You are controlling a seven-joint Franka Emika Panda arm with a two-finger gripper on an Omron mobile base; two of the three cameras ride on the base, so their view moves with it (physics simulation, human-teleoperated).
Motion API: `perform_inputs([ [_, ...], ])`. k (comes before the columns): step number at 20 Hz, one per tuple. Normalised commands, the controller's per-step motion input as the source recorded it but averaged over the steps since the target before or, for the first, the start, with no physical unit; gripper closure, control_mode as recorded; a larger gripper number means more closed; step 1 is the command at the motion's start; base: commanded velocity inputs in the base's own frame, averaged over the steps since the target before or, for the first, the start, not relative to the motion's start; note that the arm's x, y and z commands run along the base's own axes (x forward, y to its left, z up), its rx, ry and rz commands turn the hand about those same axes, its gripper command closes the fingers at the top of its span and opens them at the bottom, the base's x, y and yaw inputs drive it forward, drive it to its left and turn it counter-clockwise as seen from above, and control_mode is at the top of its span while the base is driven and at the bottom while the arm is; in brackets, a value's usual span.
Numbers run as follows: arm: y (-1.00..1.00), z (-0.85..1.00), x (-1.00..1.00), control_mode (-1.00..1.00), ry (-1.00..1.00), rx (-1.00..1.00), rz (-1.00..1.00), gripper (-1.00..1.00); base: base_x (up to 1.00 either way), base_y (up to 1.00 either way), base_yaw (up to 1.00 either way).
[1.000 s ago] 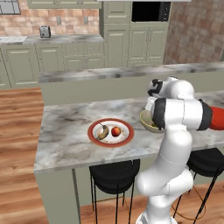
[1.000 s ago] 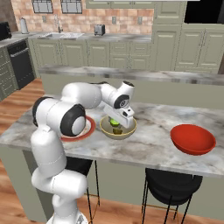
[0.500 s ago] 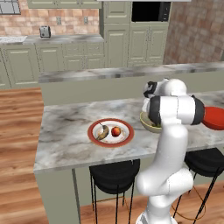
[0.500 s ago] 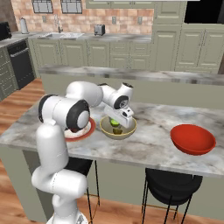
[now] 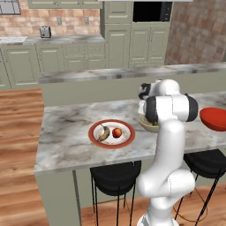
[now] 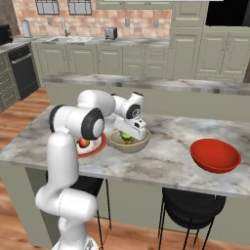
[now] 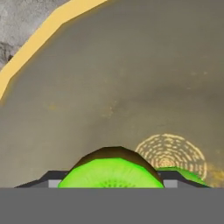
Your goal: Take the fruits from the plate on the dining counter and place two fruits in each bowl.
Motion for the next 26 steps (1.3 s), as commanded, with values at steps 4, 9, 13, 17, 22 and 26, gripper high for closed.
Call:
perform_inputs([
  [4,0.0,-0.08,0.0,-1.0,0.0,0.0,0.03,-1.0,0.0,0.0,0.0],
  [9,-0.05,0.04,-0.17,-1.0,-0.05,0.0,0.03,-1.0,0.0,0.0,0.0],
  [13,0.0,0.23,-0.22,-1.0,-0.11,0.0,0.03,-1.0,0.0,0.0,0.0],
  [17,0.01,0.44,-0.44,-1.0,-0.09,0.0,0.03,-1.0,0.0,0.0,0.0],
  [22,0.15,0.3,-0.74,-1.0,0.0,0.0,0.0,-1.0,0.0,0.0,0.0],
  [26,0.37,0.31,-0.57,-1.0,0.0,0.0,0.0,-1.0,0.0,0.0,0.0],
])
